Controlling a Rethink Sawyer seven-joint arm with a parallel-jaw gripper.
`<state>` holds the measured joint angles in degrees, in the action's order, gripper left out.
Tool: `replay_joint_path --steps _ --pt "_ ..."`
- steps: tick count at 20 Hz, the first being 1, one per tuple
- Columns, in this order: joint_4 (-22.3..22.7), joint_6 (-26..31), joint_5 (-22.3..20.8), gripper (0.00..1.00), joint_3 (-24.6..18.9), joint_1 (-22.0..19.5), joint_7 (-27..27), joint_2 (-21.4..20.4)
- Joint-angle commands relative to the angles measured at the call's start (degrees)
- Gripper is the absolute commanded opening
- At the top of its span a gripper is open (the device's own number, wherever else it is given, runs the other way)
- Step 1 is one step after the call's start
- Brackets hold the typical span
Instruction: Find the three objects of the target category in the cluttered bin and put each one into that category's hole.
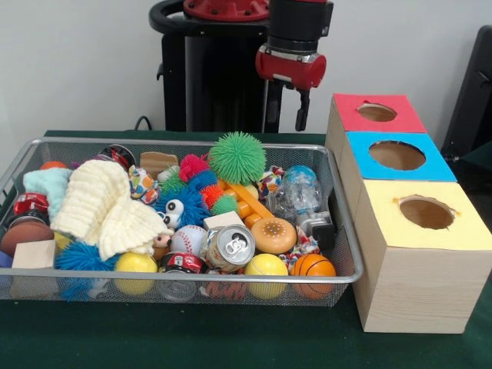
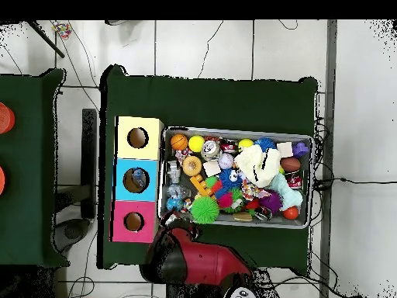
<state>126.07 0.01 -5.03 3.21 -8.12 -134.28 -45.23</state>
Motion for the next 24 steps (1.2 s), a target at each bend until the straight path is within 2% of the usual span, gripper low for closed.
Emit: replay_joint_path --steps 1,8,15,24 --pt "-6.93 -1.77 1.43 1.0 0.27 2.72 -5.44 5.88" --pt "-10.2 -4.84 2.76 1.0 0.19 4.8 -6.6 11.53" --pt "-14.56 -5.67 2.39 1.0 -0.83 4.06 -5.5 17.78" --pt "-18.76 -7.45 0.36 1.0 -1.79 2.27 -4.05 23.41"
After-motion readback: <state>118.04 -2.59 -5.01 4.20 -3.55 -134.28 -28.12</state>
